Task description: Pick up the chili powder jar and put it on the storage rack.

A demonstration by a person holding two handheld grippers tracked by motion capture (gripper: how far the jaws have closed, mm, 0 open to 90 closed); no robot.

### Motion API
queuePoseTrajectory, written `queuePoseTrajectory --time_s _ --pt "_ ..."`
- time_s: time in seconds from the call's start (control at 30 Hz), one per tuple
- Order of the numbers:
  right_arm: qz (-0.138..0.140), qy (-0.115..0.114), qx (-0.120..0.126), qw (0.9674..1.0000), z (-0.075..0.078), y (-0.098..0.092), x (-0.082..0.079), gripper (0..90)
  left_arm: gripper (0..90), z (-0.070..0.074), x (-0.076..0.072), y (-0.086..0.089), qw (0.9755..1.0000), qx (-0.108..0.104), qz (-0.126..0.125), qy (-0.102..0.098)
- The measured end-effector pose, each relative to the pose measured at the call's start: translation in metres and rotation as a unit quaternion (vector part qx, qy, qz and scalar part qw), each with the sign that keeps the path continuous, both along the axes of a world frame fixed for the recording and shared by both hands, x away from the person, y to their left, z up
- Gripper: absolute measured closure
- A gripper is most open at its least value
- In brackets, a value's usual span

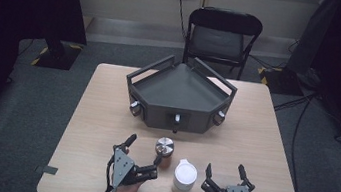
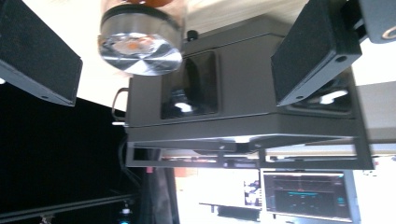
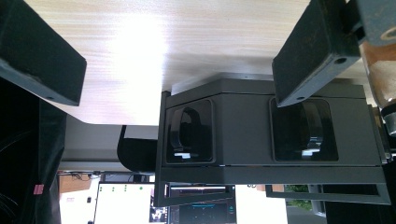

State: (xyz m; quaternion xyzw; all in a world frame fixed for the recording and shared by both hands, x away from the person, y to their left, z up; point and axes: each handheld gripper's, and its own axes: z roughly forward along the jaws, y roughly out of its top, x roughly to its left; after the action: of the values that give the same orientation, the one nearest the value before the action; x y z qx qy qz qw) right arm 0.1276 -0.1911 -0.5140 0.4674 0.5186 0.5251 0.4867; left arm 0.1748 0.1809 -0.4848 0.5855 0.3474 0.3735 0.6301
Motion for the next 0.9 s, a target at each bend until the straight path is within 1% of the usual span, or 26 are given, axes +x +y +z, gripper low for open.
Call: queuePoseTrajectory --time_s 0.03,0.1,0.17,0.2,0.23,0.3,0.37,0.43,0.5,0.53,0.6,0.67,0.77,0.9 --pt "0.0 0.0 0.0 1.0 0.0 0.0 0.0 1.5 2.1 0.001 0.003 0.0 0.9999 0.004 -0.012 0.0" --pt "0.0 0.0 0.0 1.0 0.0 0.0 0.0 1.5 2.7 0.002 0.006 0.002 0.9995 0.002 -0.029 0.008" --pt "0.0 0.0 0.0 1.0 0.0 0.0 0.0 1.5 3.5 0.002 0.006 0.001 0.9994 0.003 -0.032 0.009" --pt "0.0 0.0 0.0 1.0 0.0 0.0 0.0 1.5 3.7 0.002 0.008 0.001 0.9991 0.005 -0.04 0.014" --pt "0.0 0.0 0.0 1.0 0.0 0.0 0.0 1.5 4.6 0.002 0.008 0.001 0.9991 0.005 -0.04 0.014" --pt "0.0 0.0 0.0 1.0 0.0 0.0 0.0 1.5 5.1 0.0 0.009 -0.001 0.999 0.011 -0.044 0.007" --pt "0.0 0.0 0.0 1.0 0.0 0.0 0.0 1.4 7.1 -0.001 0.011 -0.001 0.9987 0.014 -0.049 0.006" --pt "0.0 0.0 0.0 1.0 0.0 0.0 0.0 1.4 8.0 -0.001 0.015 -0.002 0.9986 0.013 -0.051 0.011" --pt "-0.001 0.0 0.001 1.0 0.0 0.0 0.0 1.4 9.7 0.0 0.019 0.0 0.9982 0.003 -0.055 0.023" --pt "-0.001 -0.001 0.001 1.0 0.0 0.0 0.0 1.4 11.1 -0.001 0.019 -0.001 0.9982 0.001 -0.056 0.022" --pt "-0.001 -0.001 0.001 1.0 0.0 0.0 0.0 1.4 13.1 -0.003 0.021 -0.003 0.9984 0.006 -0.053 0.016" --pt "-0.001 0.0 0.001 1.0 0.0 0.0 0.0 1.4 16.9 -0.004 0.022 -0.004 0.9984 0.011 -0.054 0.015" --pt "0.0 0.0 0.001 1.0 0.0 0.0 0.0 1.4 18.5 -0.004 0.027 -0.006 0.9977 0.011 -0.061 0.026" --pt "0.0 0.0 0.001 1.0 0.0 0.0 0.0 1.4 20.2 -0.004 0.029 -0.011 0.9973 0.02 -0.062 0.035"
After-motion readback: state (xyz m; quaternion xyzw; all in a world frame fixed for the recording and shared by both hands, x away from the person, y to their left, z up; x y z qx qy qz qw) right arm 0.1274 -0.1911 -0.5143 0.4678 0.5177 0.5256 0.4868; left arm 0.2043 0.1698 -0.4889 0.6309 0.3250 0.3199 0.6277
